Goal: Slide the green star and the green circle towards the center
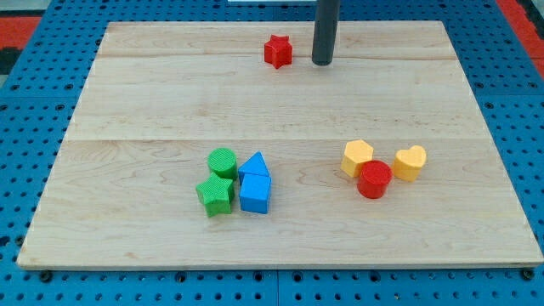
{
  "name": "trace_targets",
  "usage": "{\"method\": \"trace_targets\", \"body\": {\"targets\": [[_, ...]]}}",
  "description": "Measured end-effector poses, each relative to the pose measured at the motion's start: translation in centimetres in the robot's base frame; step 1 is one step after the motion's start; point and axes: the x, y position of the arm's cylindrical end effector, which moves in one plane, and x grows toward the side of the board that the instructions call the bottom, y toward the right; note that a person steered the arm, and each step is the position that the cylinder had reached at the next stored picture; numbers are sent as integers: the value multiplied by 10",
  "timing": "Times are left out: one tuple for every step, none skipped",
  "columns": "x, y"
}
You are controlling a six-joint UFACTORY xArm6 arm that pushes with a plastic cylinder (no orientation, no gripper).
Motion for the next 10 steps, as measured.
{"method": "trace_targets", "body": {"targets": [[0, -38], [-17, -77], [-13, -79], [49, -148], [146, -195], [237, -230], [307, -240], [314, -170], [271, -169], [243, -159]]}}
